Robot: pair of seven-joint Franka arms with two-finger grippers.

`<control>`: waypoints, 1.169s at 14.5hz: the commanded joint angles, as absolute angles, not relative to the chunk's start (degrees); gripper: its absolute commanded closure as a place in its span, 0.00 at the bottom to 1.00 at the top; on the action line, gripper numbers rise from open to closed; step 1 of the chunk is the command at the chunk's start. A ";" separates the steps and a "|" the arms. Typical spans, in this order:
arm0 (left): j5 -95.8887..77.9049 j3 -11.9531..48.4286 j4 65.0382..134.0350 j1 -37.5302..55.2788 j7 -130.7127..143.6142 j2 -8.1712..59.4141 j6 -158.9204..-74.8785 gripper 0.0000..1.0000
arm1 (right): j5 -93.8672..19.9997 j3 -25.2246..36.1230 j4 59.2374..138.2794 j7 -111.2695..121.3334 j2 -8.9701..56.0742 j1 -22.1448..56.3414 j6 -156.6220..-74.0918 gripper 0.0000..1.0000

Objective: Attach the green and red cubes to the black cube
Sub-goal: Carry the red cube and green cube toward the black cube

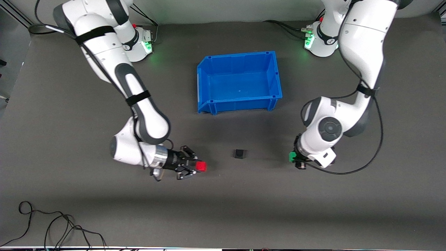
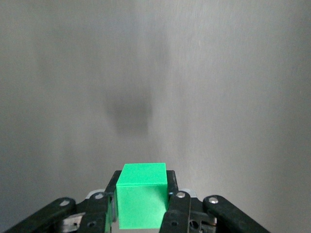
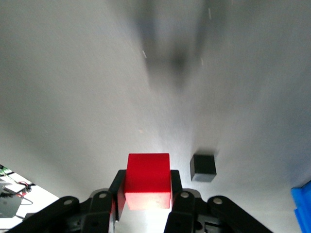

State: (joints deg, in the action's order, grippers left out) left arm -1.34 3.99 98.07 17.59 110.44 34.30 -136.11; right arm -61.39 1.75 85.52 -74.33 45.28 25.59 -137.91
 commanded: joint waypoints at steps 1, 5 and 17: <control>-3.51 3.08 90.11 20.12 117.58 40.32 -136.32 1.00 | -65.73 2.46 83.85 -75.50 46.93 28.65 -141.66 1.00; -3.60 3.16 88.24 24.43 119.09 42.71 -136.41 1.00 | -67.59 2.46 84.11 -75.67 48.86 33.13 -146.85 1.00; -3.78 3.96 87.89 29.71 120.58 46.85 -142.38 1.00 | -68.29 2.46 84.64 -79.28 51.42 38.32 -151.87 1.00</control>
State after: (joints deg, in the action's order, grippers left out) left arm -3.19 4.56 89.44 28.35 118.79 45.91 -142.35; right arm -66.81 1.75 85.52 -78.54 50.54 36.85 -150.90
